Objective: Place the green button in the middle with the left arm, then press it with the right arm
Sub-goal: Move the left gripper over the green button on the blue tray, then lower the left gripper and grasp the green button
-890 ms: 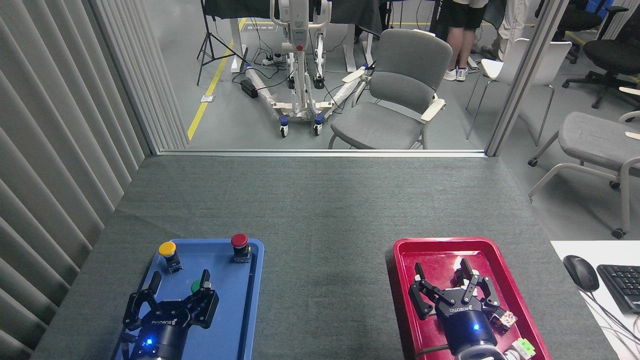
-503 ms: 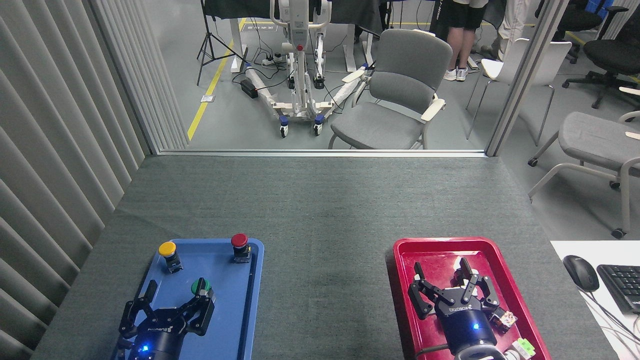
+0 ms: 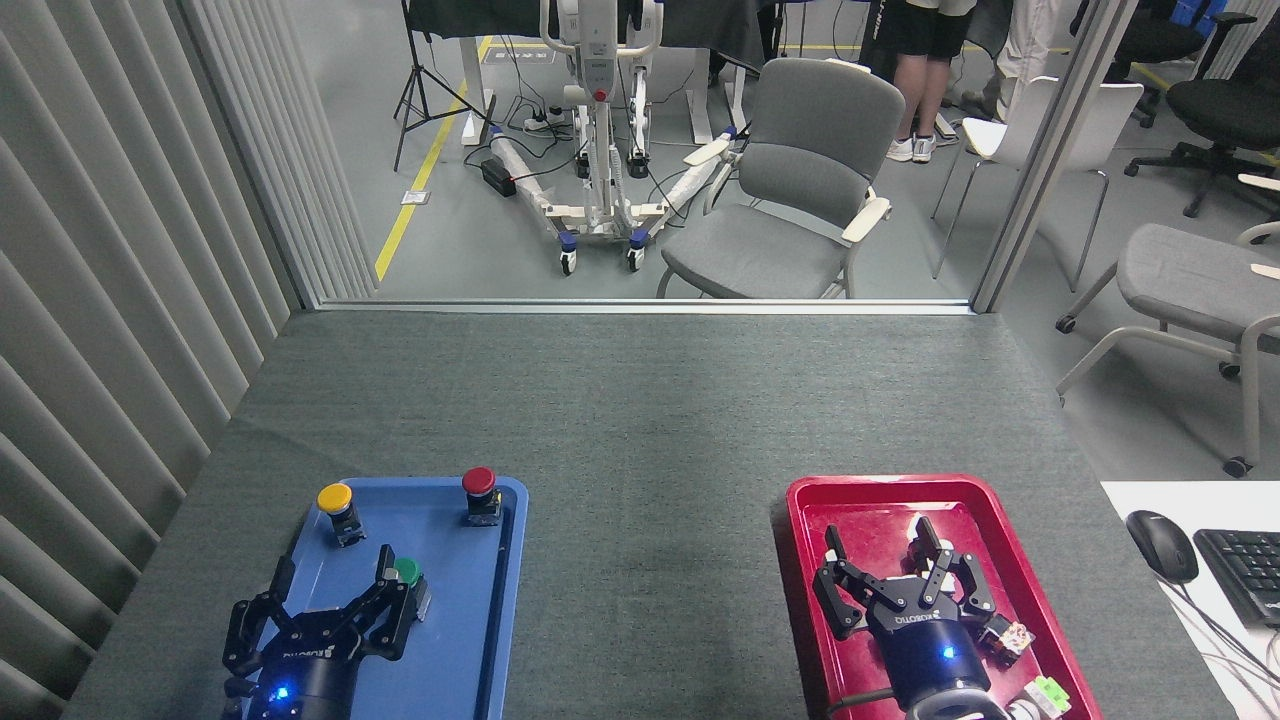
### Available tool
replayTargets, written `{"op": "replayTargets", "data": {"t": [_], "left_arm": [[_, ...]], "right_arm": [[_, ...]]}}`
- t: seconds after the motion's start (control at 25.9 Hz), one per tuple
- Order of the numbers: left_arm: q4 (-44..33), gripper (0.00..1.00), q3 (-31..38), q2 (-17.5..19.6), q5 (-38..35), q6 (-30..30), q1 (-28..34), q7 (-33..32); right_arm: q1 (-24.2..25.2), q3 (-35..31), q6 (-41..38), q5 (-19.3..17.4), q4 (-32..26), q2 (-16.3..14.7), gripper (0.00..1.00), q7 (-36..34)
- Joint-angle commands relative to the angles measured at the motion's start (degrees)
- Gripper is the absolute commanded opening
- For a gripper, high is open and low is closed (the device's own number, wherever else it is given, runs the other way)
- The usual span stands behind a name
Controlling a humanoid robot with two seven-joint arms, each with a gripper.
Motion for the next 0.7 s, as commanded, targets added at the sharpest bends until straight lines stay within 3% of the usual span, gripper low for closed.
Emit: {"op": "replayTargets", "data": {"t": [0.0,0.31,0.66], "left_arm": [[-0.2,0.99,0.0,-1.0,-0.1,-0.2,0.3,-0.3],[1.0,0.99,0.2,-1.1,-2.5,0.1,2.4,1.4],[11.1,0.99,0.3,-1.3,-4.1,-0.3,0.6,3.5]], "right_arm": [[0.0,0.0,-0.1,0.9,-0.1,0.1,1.0,0.0],[0.0,-0.1,-0.1,1.2,0.0,0.0,1.0,0.0],[0.0,-0.2,-0.1,1.2,0.0,-0.2,1.0,-0.1]]}}
